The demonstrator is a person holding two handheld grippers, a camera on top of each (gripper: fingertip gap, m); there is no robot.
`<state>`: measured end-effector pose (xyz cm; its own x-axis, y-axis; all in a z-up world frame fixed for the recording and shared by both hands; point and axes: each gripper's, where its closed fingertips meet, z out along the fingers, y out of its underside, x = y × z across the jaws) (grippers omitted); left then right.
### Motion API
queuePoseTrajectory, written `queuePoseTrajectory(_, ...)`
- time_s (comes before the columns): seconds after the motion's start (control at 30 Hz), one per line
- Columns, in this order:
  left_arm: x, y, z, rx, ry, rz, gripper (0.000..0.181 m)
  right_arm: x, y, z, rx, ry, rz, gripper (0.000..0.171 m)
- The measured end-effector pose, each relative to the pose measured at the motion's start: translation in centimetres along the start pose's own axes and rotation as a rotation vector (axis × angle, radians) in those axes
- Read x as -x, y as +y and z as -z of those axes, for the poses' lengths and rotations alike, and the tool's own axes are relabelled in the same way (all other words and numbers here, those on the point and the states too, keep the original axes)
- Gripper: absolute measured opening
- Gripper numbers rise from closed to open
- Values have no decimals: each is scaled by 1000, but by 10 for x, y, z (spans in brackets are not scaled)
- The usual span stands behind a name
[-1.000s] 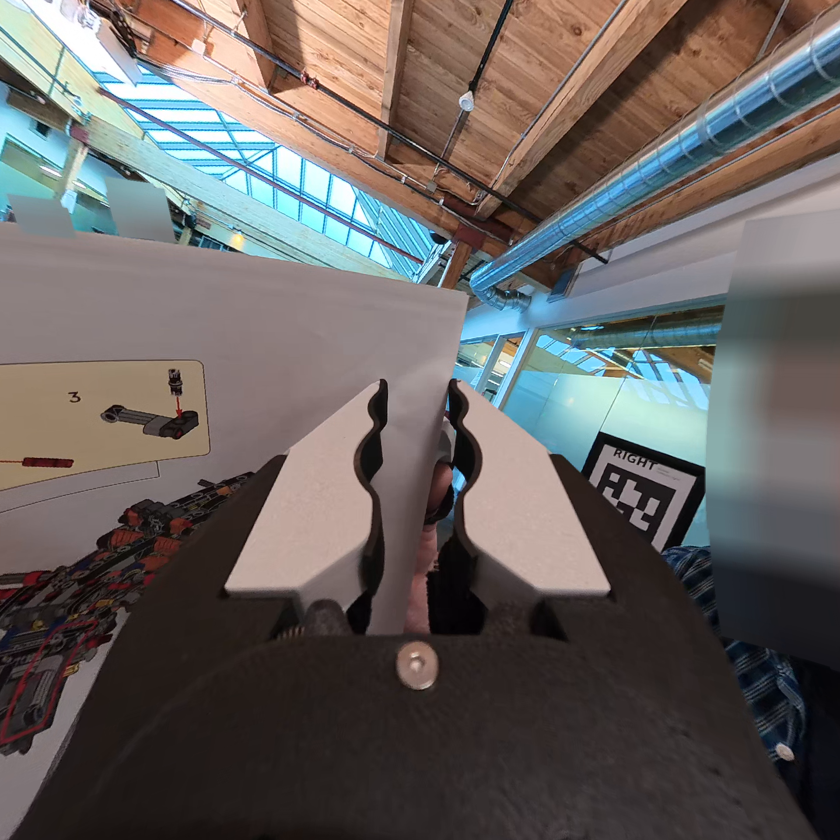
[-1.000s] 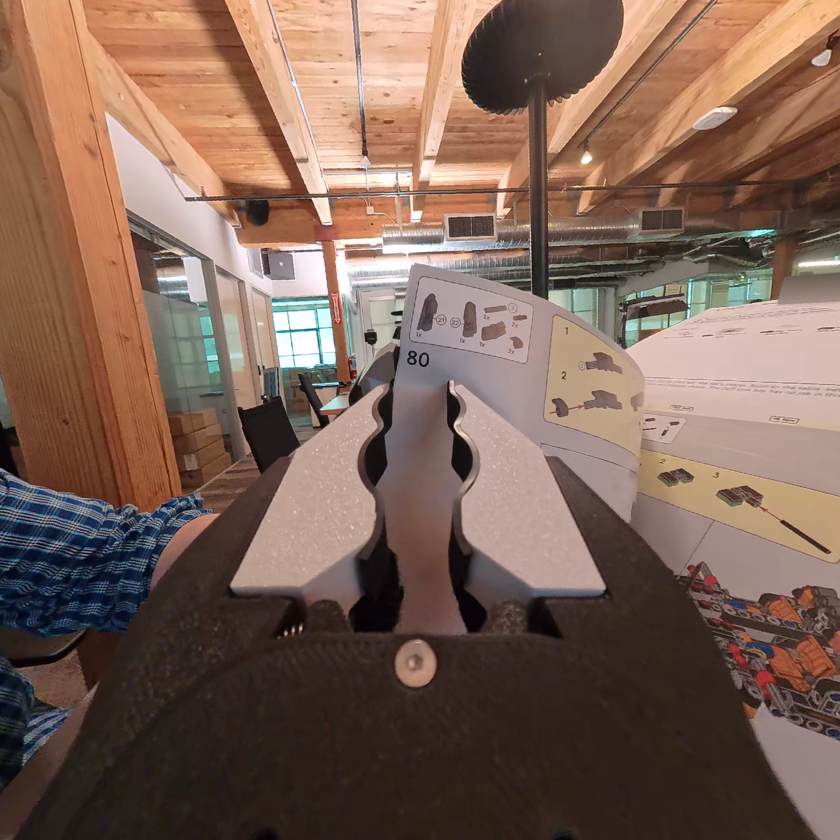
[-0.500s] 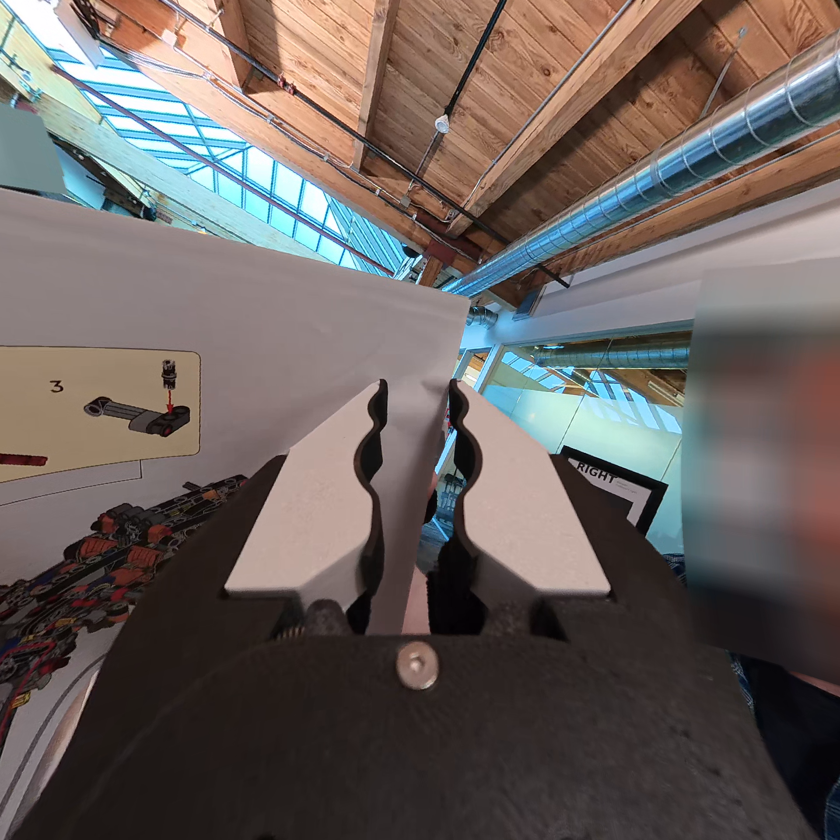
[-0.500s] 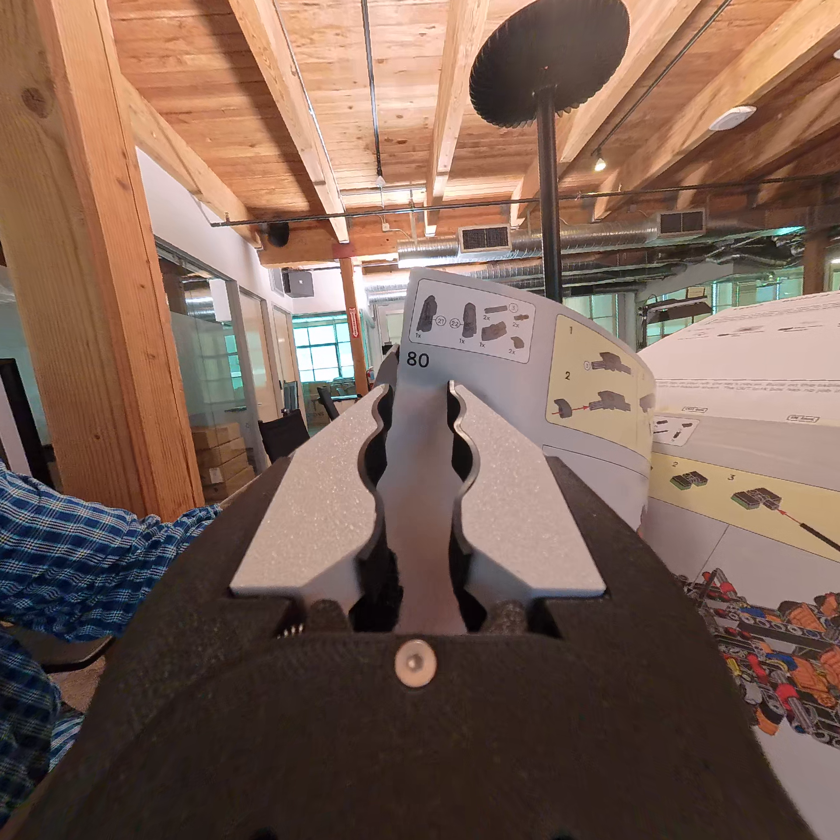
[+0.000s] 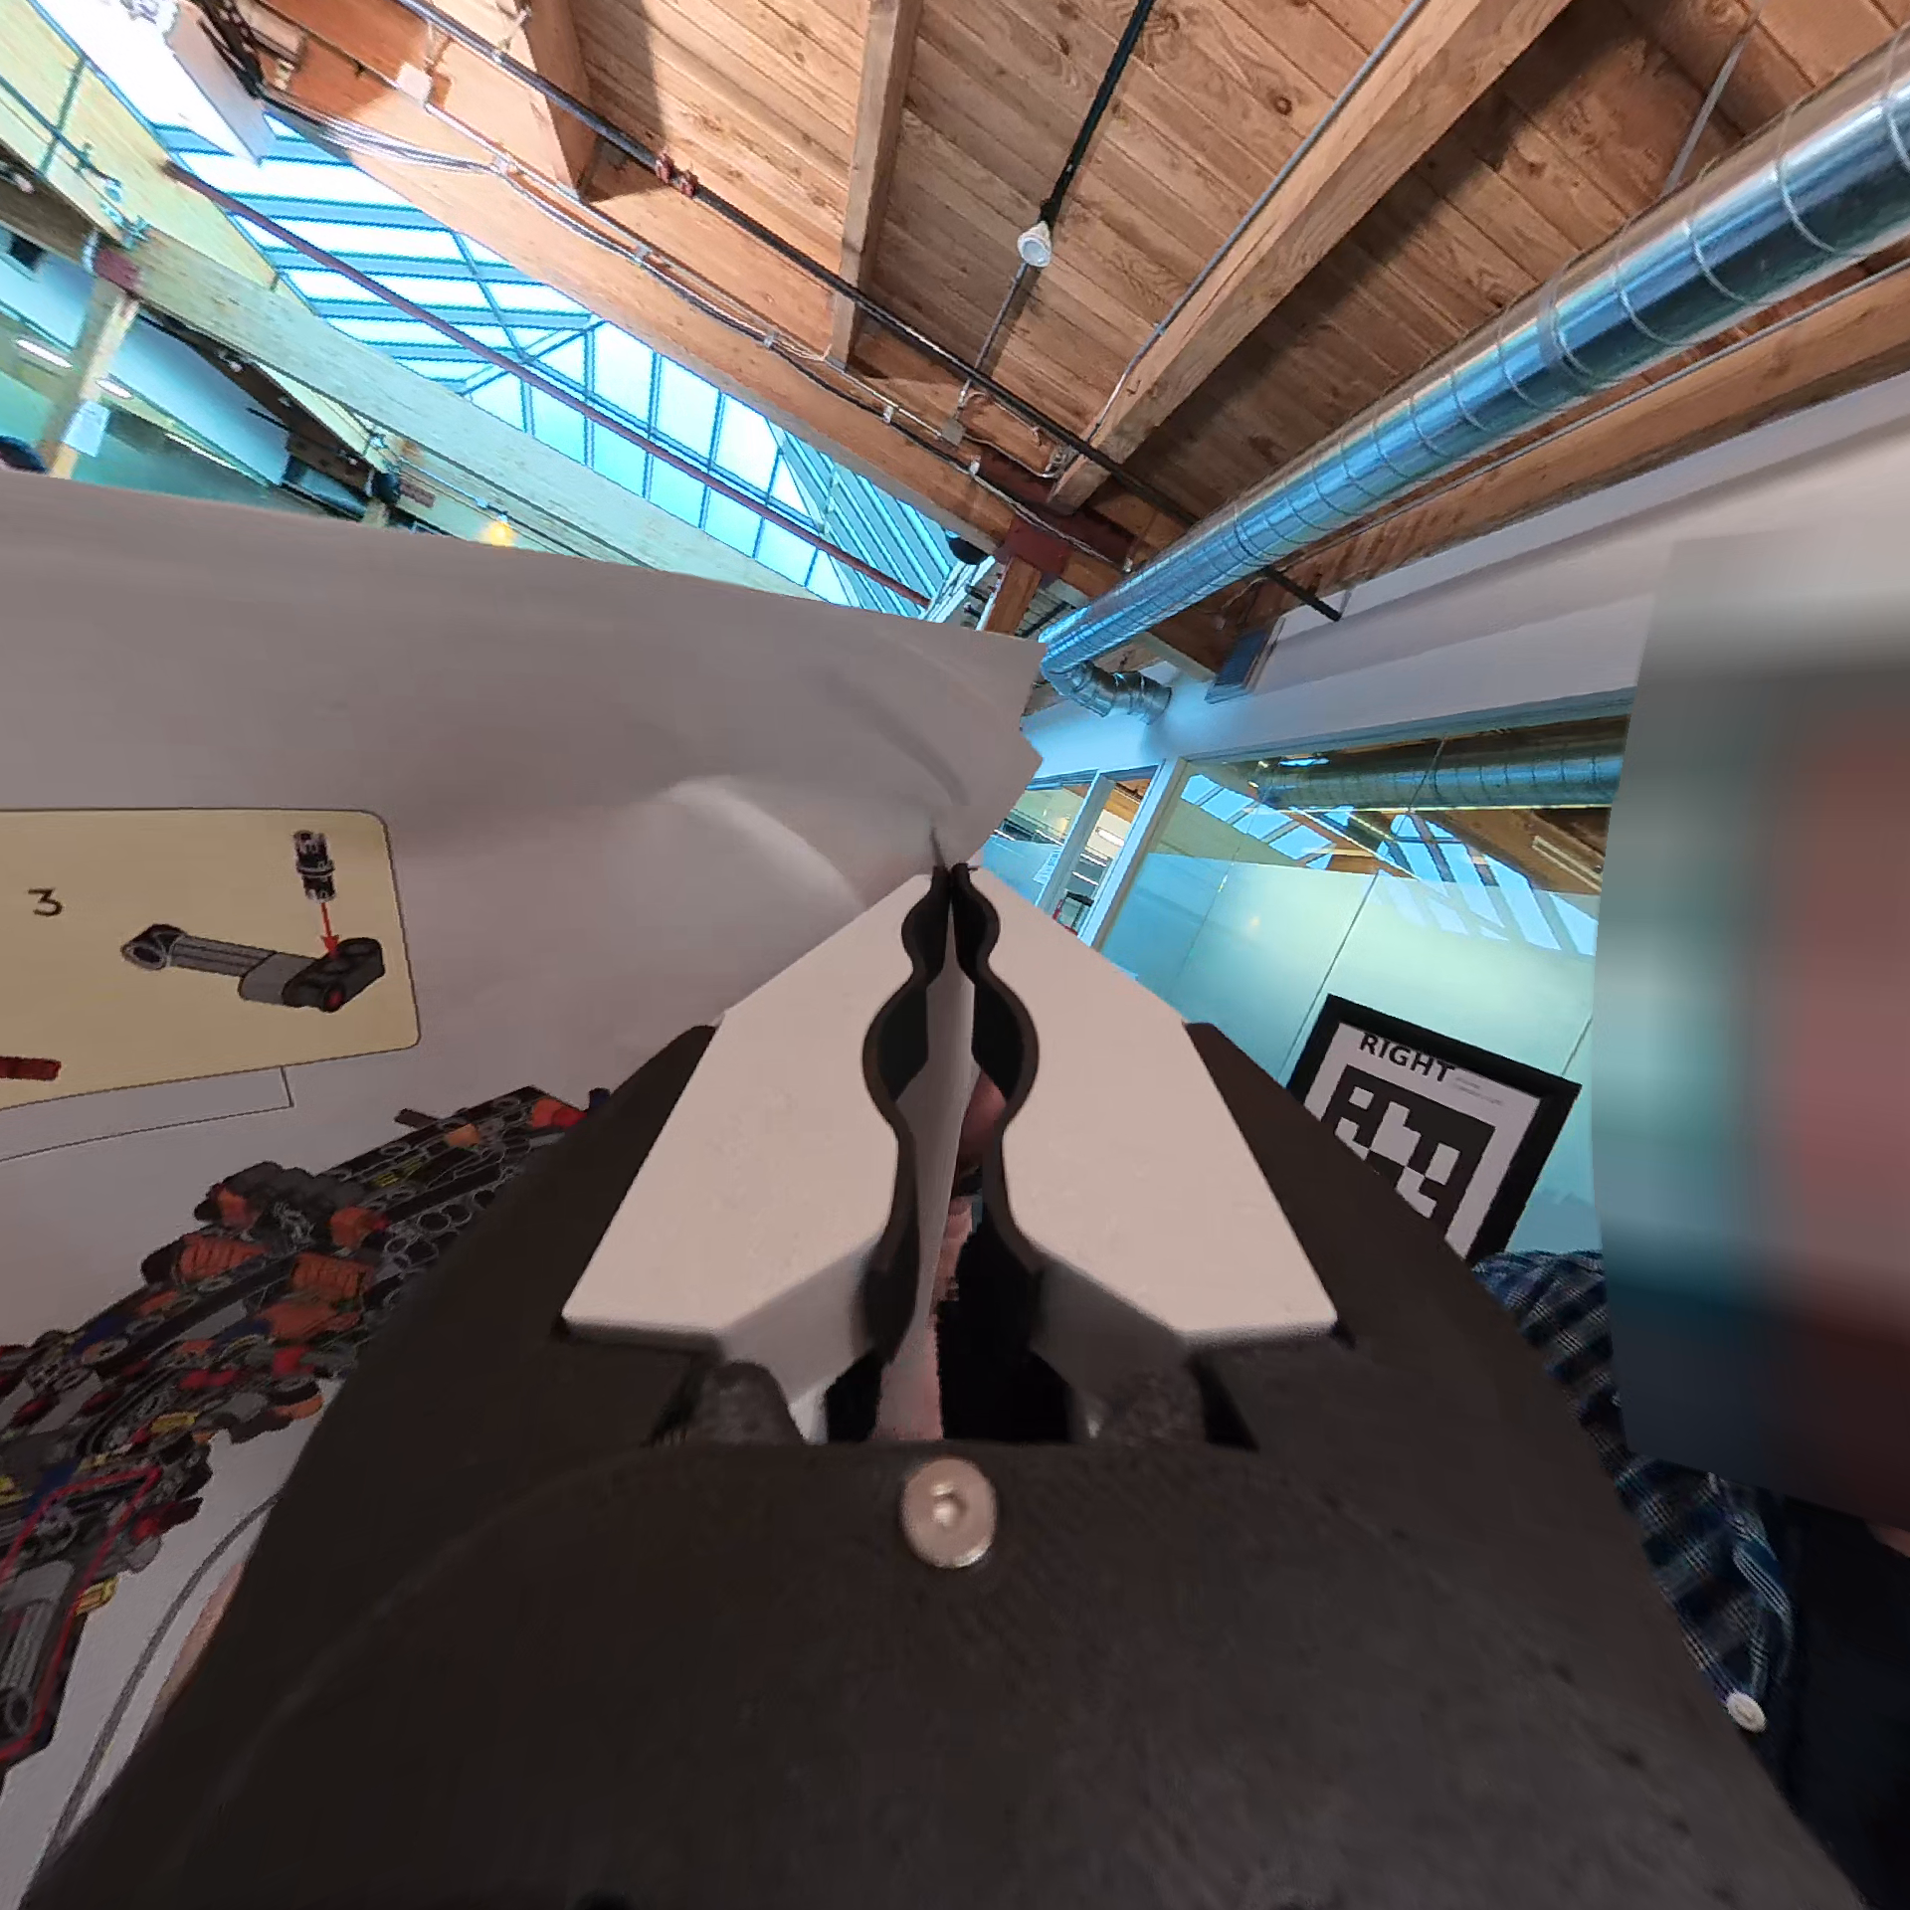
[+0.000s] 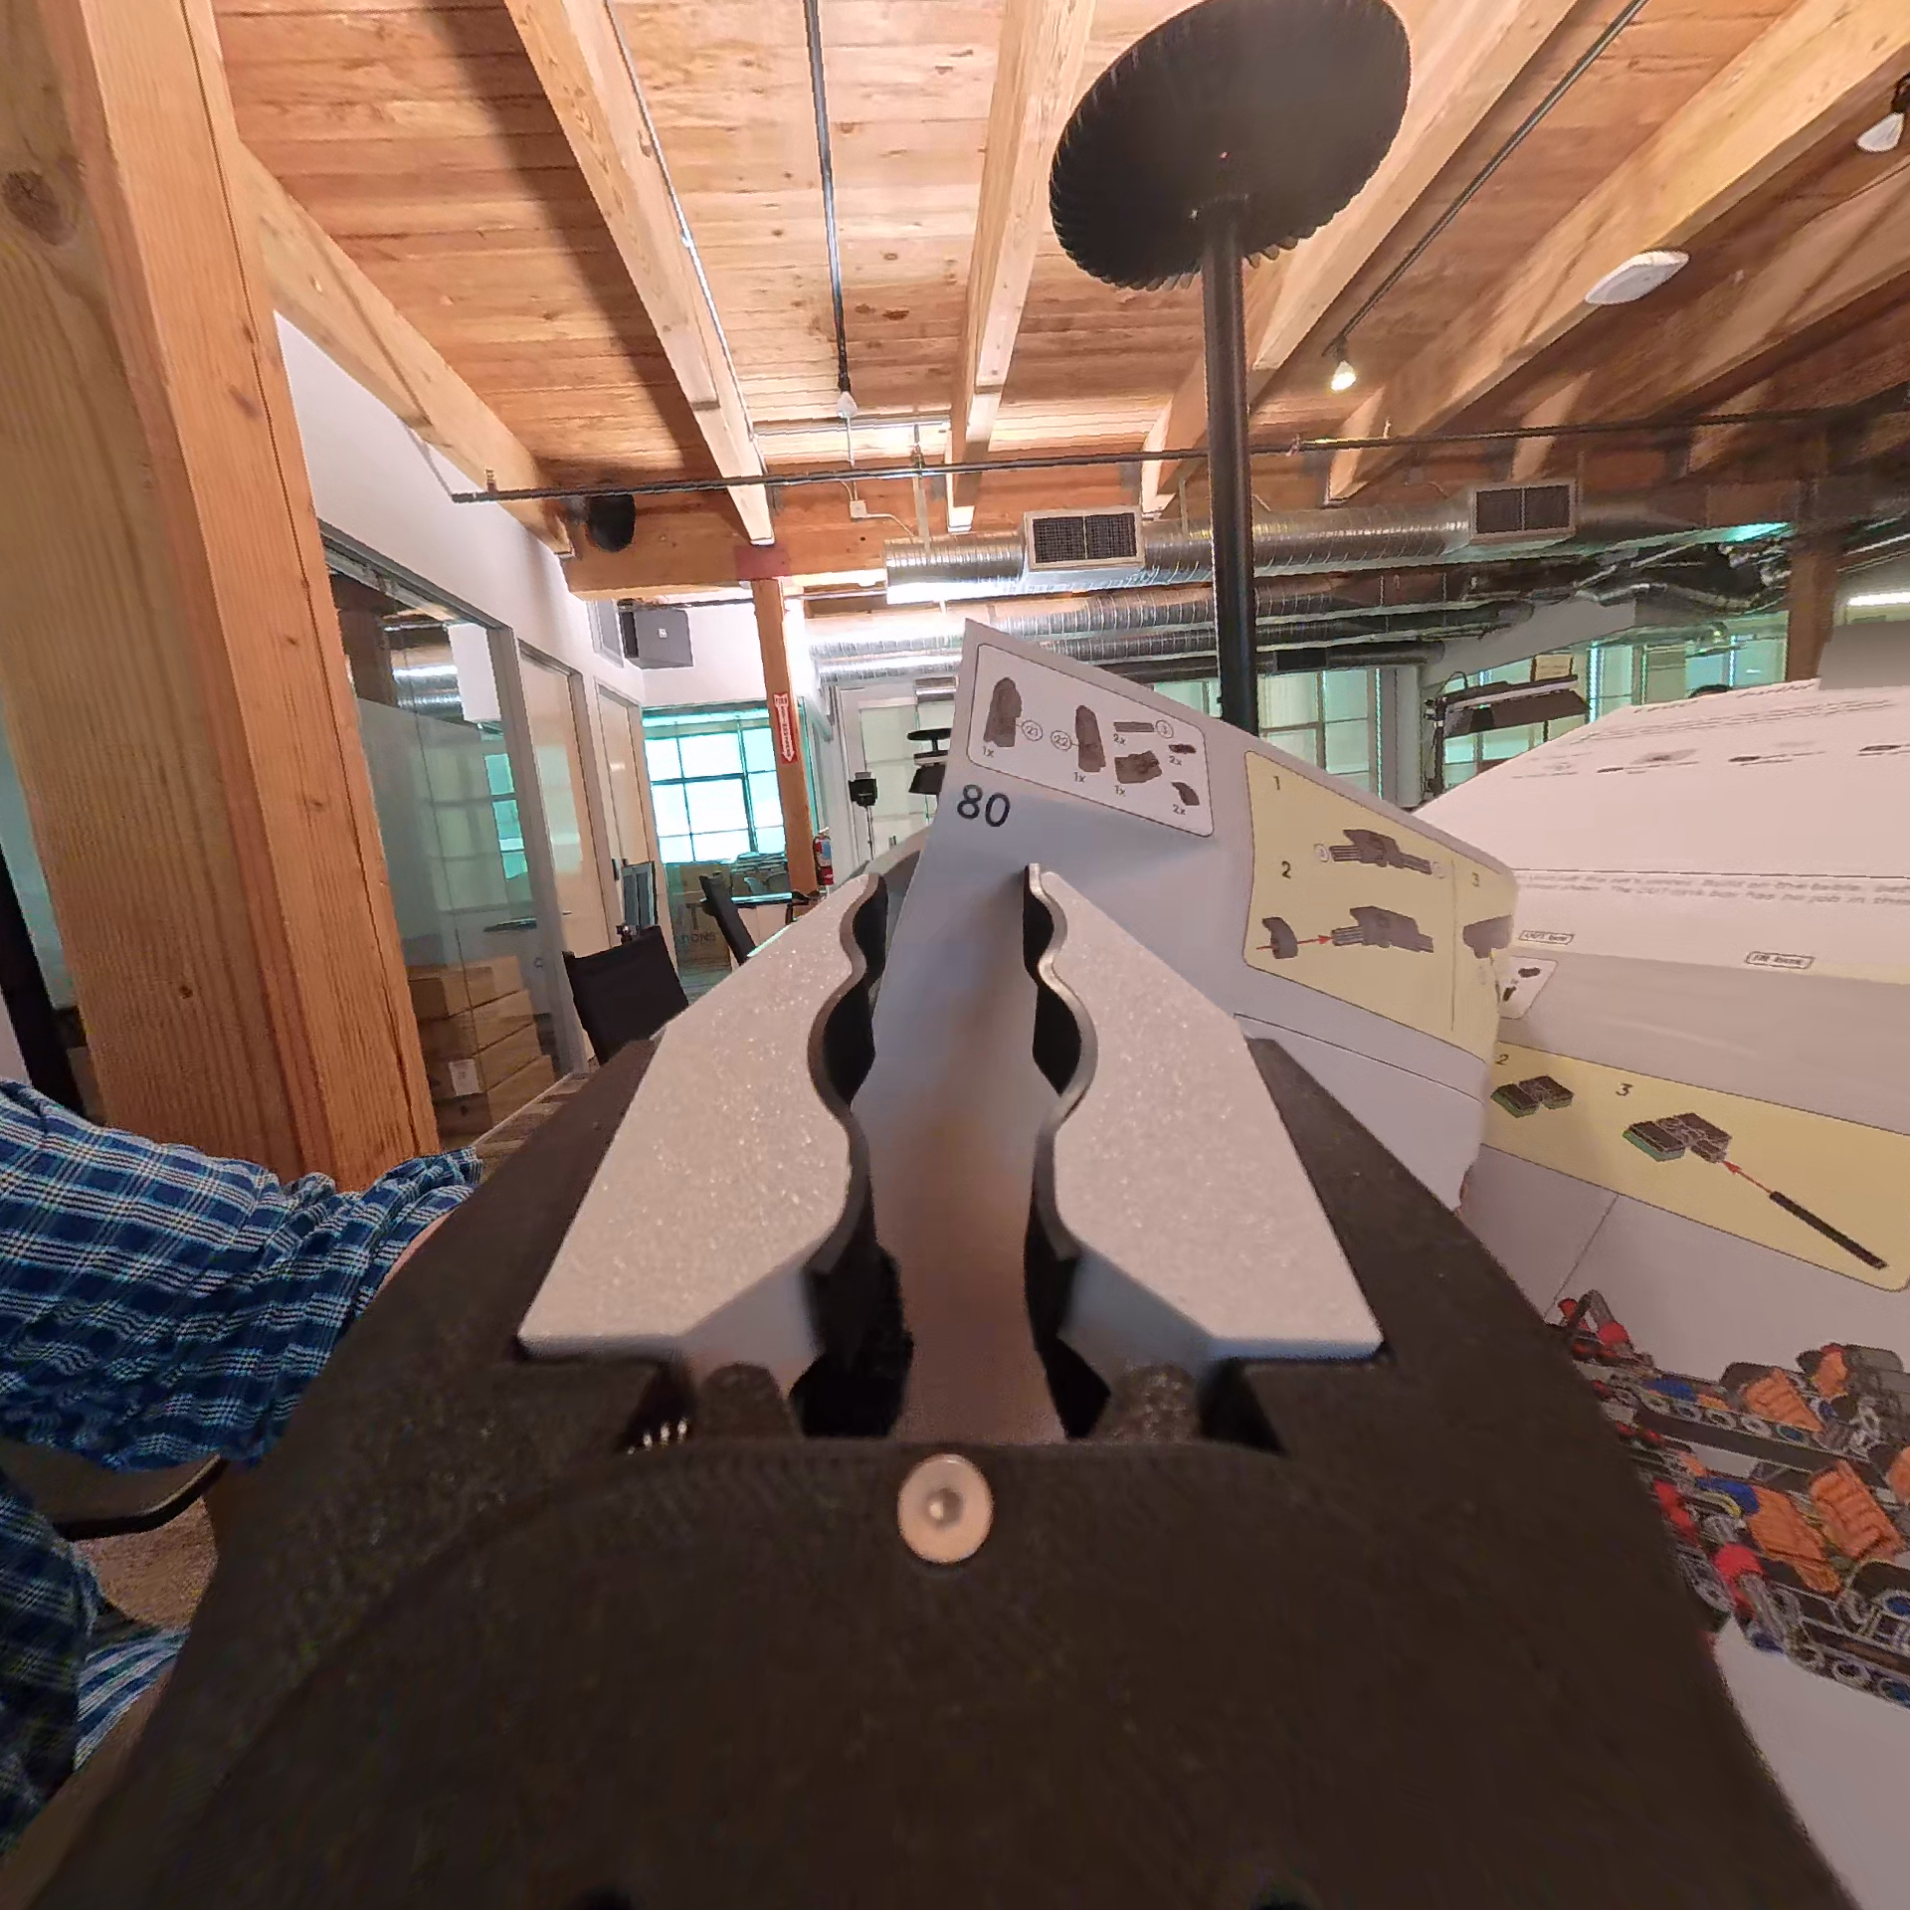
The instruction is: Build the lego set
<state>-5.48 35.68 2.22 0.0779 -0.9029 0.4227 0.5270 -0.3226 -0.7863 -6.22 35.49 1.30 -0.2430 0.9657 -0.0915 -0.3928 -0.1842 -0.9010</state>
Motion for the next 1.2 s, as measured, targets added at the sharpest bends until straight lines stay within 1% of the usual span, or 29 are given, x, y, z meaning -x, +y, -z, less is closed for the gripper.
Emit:
queuePoseTrajectory(0.23, 6, 0, 2, 11, -57, -31, 0, -4, 2, 5, 26, 40, 38, 23)
queuePoseTrajectory(0.37, 10, 1, 3, 36, -106, -59, 0, -7, -3, 10, 26, 71, 64, 26)
queuePoseTrajectory(0.43, 14, 2, 3, 50, -133, -63, 0, -10, -7, 14, 30, 105, 95, 30)
queuePoseTrajectory(0.57, 21, 6, -1, 80, -161, -70, 0, -19, -7, 18, 88, 179, 149, 29)
queuePoseTrajectory(0.7, 27, 9, -2, 87, -183, -76, 0, -31, -14, 24, 88, 260, 182, 34)
queuePoseTrajectory(0.8, 29, 11, 0, 99, -204, -85, 0, -47, -15, 32, 149, 414, 286, 45)
queuePoseTrajectory(0.9, 30, 10, 4, 108, -215, -87, 0, -56, -19, 38, 184, 528, 390, 52)
queuePoseTrajectory(0.93, 30, 10, 5, 110, -219, -90, 0, -62, -22, 44, 213, 606, 459, 61)
queuePoseTrajectory(1.0, 28, 10, 6, 121, -224, -98, 0, -63, -36, 54, 256, 766, 684, 76)
queuePoseTrajectory(1.03, 28, 10, 7, 126, -227, -105, 0, -55, -44, 55, 268, 806, 796, 77)
queuePoseTrajectory(1.07, 26, 10, 7, 130, -227, -108, 0, -44, -48, 51, 286, 800, 887, 71)
queuePoseTrajectory(1.1, 25, 10, 8, 134, -226, -109, 0, -33, -43, 43, 326, 738, 937, 54)
queuePoseTrajectory(1.13, 24, 11, 9, 140, -227, -110, 0, -28, -30, 35, 394, 662, 911, 35)
queuePoseTrajectory(1.2, 20, 12, 12, 157, -230, -113, 0, -35, 0, 25, 506, 561, 716, 39)
